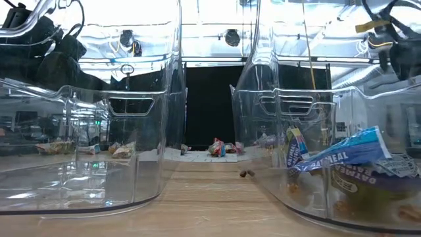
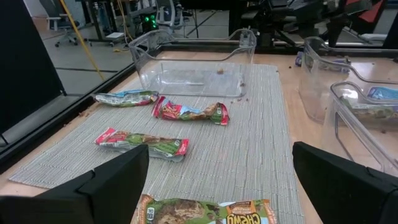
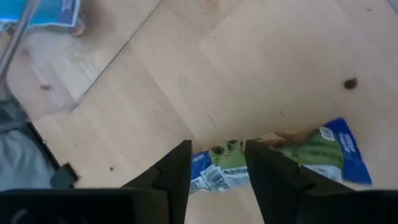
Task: Pick and place Granola Bars by type
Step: Put the blue granola bar into the bottom right transparent bin
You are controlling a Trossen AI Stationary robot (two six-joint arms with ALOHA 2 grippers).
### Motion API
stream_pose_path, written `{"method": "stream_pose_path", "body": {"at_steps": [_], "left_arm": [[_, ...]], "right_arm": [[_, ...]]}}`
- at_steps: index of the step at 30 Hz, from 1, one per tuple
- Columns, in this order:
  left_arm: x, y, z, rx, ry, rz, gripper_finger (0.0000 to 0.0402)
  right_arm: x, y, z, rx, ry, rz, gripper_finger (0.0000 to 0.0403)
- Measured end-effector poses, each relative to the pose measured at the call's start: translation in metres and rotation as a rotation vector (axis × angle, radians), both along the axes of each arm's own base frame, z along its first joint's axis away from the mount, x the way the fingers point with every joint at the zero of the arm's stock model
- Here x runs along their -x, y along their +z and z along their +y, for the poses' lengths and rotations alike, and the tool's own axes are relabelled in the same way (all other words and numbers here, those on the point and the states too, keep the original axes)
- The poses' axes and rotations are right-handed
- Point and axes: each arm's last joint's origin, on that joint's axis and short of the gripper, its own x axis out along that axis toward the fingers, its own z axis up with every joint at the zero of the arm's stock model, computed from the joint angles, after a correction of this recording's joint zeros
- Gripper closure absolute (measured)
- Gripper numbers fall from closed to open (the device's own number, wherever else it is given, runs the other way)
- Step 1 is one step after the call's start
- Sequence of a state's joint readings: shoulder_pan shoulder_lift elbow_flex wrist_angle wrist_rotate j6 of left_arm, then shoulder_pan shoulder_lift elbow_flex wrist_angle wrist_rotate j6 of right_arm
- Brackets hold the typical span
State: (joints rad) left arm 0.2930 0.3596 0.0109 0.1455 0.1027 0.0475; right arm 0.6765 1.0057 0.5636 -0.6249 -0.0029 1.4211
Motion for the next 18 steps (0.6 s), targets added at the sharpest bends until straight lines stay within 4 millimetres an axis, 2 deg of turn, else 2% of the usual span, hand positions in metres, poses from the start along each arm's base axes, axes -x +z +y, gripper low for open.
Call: {"method": "stream_pose_path", "body": {"at_steps": [7,18], "left_arm": [[0.0,0.0,0.0,0.0,0.0,0.0,0.0005],[0.0,0.0,0.0,-0.001,0.0,0.0,0.0005]], "right_arm": [[0.017,-0.001,-0.012,0.019,-0.119,0.185,0.0263],[0.019,-0.001,-0.016,0.068,-0.185,0.179,0.0264]]}}
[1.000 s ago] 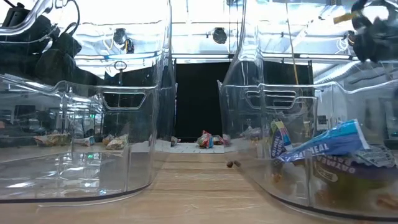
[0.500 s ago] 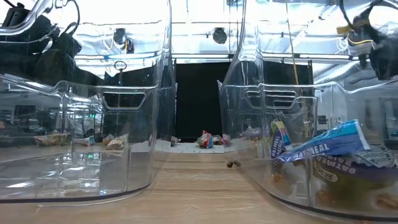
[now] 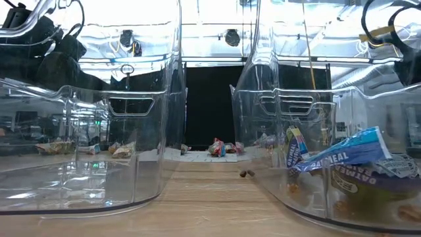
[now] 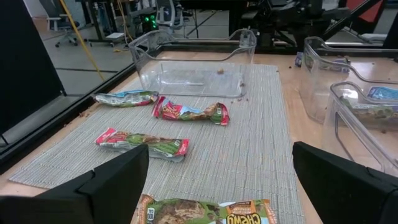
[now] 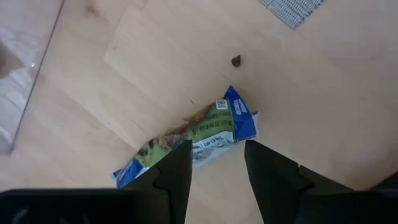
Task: Pick and place Granola Bars by type
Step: Put the blue granola bar into the bottom right transparent bin
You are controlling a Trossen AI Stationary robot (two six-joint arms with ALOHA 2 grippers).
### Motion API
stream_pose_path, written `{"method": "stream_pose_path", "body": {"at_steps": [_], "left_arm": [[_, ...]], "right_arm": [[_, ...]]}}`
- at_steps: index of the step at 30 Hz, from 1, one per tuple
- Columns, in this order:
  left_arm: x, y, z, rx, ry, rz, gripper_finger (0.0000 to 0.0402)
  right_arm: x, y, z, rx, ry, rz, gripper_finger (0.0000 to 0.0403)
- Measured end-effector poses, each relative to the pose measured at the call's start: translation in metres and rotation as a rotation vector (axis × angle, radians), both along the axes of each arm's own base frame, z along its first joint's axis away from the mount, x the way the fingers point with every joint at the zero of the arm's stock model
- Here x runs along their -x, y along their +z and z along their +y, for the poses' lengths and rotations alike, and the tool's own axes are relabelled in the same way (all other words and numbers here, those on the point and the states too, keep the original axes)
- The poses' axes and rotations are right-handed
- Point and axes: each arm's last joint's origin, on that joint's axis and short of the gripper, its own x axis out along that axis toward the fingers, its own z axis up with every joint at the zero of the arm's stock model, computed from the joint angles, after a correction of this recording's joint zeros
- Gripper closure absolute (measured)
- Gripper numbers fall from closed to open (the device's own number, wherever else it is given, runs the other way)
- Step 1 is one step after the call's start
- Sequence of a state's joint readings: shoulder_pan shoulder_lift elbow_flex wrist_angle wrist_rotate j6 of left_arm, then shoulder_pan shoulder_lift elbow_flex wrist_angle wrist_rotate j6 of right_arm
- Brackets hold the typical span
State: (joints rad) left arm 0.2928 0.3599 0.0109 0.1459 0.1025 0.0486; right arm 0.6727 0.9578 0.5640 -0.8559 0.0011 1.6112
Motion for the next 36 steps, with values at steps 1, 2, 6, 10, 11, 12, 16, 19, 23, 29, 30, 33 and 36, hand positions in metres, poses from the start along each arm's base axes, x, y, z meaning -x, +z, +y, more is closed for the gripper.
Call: {"method": "stream_pose_path", "body": {"at_steps": [1,2,6,10,11,12,16,19,23,29,30,33,36], "left_arm": [[0.0,0.0,0.0,0.0,0.0,0.0,0.0005],[0.0,0.0,0.0,0.0,0.0,0.0,0.0005],[0.0,0.0,0.0,0.0,0.0,0.0,0.0005],[0.0,0.0,0.0,0.0,0.0,0.0,0.0005],[0.0,0.0,0.0,0.0,0.0,0.0,0.0005],[0.0,0.0,0.0,-0.001,0.0,0.0,0.0005],[0.0,0.0,0.0,-0.025,-0.005,0.005,0.0005],[0.0,0.0,0.0,-0.028,-0.006,0.006,0.0005],[0.0,0.0,0.0,-0.027,-0.005,0.006,0.0005],[0.0,0.0,0.0,-0.026,-0.005,0.005,0.0005],[0.0,0.0,0.0,-0.025,-0.005,0.005,0.0005],[0.0,0.0,0.0,-0.024,-0.005,0.005,0.0005],[0.0,0.0,0.0,-0.025,-0.005,0.005,0.0005]], "right_arm": [[0.0,-0.001,0.0,0.006,0.001,0.014,0.0264],[0.0,-0.002,0.0,0.011,0.002,0.026,0.0264],[-0.001,-0.005,0.002,0.012,0.01,0.056,0.0264],[-0.006,-0.008,0.006,0.001,0.012,0.037,0.0264],[-0.008,-0.009,0.007,-0.003,0.012,0.032,0.0264],[-0.009,-0.009,0.008,-0.004,0.012,0.031,0.0264],[-0.014,-0.013,0.012,-0.014,0.01,0.019,0.0264],[-0.019,-0.014,0.015,-0.033,0.006,-0.007,0.0264],[-0.025,-0.014,0.015,-0.019,-0.024,-0.061,0.0264],[-0.034,-0.013,0.015,-0.043,-0.019,-0.127,0.0264],[-0.034,-0.012,0.014,-0.046,-0.029,-0.128,0.0264],[-0.037,-0.012,0.013,-0.06,-0.051,-0.139,0.0264],[-0.039,-0.012,0.012,-0.062,-0.054,-0.146,0.0264]]}}
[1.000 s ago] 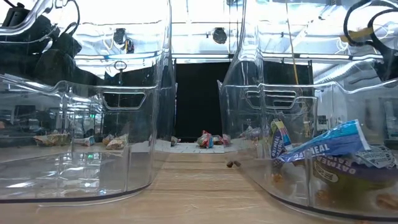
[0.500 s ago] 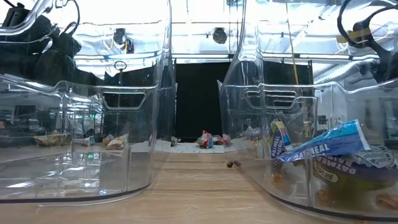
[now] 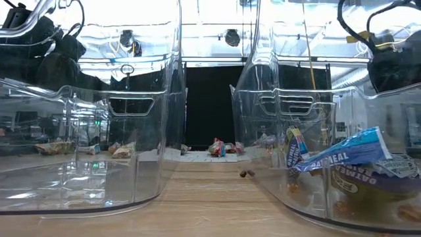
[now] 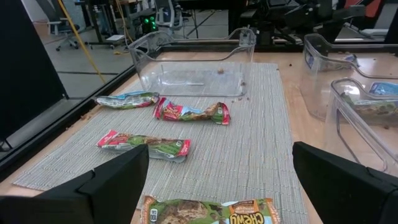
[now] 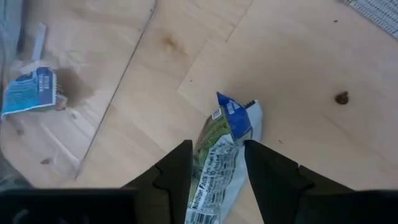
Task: Pick and place Granola Bars by type
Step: Put the blue granola bar into the bottom right transparent bin
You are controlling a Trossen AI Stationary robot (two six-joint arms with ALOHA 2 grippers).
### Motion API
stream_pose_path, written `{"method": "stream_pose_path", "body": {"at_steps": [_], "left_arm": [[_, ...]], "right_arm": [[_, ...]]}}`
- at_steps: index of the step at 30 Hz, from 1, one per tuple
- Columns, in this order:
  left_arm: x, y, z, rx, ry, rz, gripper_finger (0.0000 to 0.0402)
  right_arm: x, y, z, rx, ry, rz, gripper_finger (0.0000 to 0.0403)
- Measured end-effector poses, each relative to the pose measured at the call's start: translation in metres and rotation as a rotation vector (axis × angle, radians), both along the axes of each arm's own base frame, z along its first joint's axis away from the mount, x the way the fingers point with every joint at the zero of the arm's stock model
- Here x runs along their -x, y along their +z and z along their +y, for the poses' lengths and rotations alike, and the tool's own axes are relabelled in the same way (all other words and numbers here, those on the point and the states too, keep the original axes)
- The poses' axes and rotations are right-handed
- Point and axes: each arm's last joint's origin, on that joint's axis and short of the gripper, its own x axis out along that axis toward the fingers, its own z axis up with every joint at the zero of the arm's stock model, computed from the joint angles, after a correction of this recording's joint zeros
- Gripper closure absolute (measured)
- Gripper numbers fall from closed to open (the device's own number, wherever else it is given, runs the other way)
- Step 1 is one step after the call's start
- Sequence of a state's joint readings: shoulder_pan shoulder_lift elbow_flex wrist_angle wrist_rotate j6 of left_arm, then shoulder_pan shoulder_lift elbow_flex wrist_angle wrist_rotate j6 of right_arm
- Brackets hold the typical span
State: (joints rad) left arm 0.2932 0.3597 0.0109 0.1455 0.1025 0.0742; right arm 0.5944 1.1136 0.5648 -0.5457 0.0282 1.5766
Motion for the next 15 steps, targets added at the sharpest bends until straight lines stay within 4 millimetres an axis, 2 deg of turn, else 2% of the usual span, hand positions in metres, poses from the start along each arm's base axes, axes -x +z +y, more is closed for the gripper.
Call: {"method": "stream_pose_path", "body": {"at_steps": [11,15], "left_arm": [[0.0,0.0,0.0,0.0,0.0,0.0,0.0005],[0.0,0.0,0.0,0.0,0.0,0.0,0.0005]], "right_arm": [[-0.01,-0.017,0.005,0.035,0.085,0.049,0.0266],[-0.012,-0.02,0.007,0.058,0.142,0.044,0.0303]]}}
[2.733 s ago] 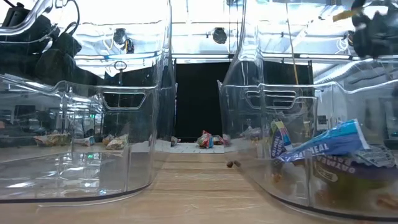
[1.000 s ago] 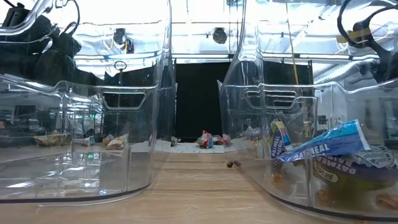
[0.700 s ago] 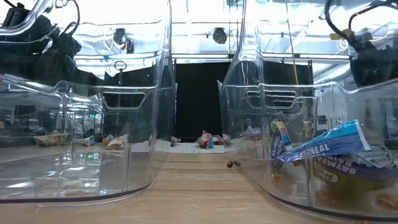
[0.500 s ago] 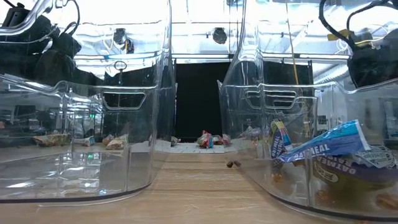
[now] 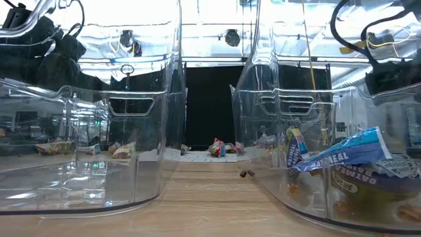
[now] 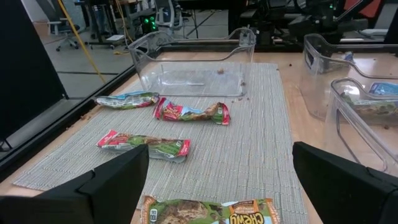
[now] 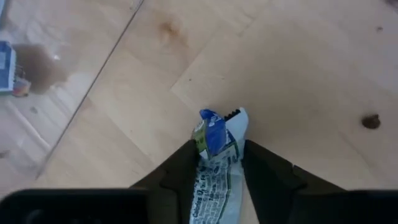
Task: Pick and place Granola Bars by type
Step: Put the blue granola bar into the bottom right transparent bin
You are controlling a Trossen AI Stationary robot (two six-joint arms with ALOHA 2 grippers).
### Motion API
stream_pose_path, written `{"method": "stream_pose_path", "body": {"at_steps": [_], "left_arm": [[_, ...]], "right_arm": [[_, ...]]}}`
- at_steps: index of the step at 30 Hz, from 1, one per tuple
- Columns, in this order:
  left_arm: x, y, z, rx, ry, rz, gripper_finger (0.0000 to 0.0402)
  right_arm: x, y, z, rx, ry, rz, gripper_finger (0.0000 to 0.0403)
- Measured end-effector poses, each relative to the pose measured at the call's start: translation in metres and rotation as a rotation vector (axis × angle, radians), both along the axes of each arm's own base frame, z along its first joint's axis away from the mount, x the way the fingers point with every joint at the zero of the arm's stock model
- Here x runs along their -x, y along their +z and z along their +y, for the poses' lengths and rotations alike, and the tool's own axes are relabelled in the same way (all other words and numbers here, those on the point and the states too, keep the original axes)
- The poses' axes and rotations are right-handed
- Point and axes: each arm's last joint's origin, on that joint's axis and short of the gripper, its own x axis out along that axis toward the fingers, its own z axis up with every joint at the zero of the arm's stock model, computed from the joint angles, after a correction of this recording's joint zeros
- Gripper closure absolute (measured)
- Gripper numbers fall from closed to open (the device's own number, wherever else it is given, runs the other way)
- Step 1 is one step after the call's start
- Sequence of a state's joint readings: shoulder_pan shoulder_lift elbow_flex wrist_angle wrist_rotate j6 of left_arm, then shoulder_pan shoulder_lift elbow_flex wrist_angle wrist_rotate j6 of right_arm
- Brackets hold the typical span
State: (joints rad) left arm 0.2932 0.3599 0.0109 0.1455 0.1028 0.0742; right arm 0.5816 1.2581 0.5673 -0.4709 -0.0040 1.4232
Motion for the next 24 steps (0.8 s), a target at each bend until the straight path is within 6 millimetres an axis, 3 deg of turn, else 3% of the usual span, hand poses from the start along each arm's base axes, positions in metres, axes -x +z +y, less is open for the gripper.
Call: {"method": "stream_pose_path", "body": {"at_steps": [4,12,16,24], "left_arm": [[0.0,0.0,0.0,0.0,0.0,0.0,0.0005],[0.0,0.0,0.0,0.0,0.0,0.0,0.0005],[0.0,0.0,0.0,0.0,0.0,0.0,0.0005],[0.0,0.0,0.0,0.0,0.0,-0.001,0.0005]], "right_arm": [[-0.001,0.0,0.0,0.036,0.095,-0.031,0.0379],[0.002,0.015,-0.007,0.148,0.141,-0.187,0.0395],[0.006,0.042,-0.012,0.172,0.134,-0.29,0.0397],[0.009,0.122,-0.024,0.408,0.184,-0.51,0.0399]]}}
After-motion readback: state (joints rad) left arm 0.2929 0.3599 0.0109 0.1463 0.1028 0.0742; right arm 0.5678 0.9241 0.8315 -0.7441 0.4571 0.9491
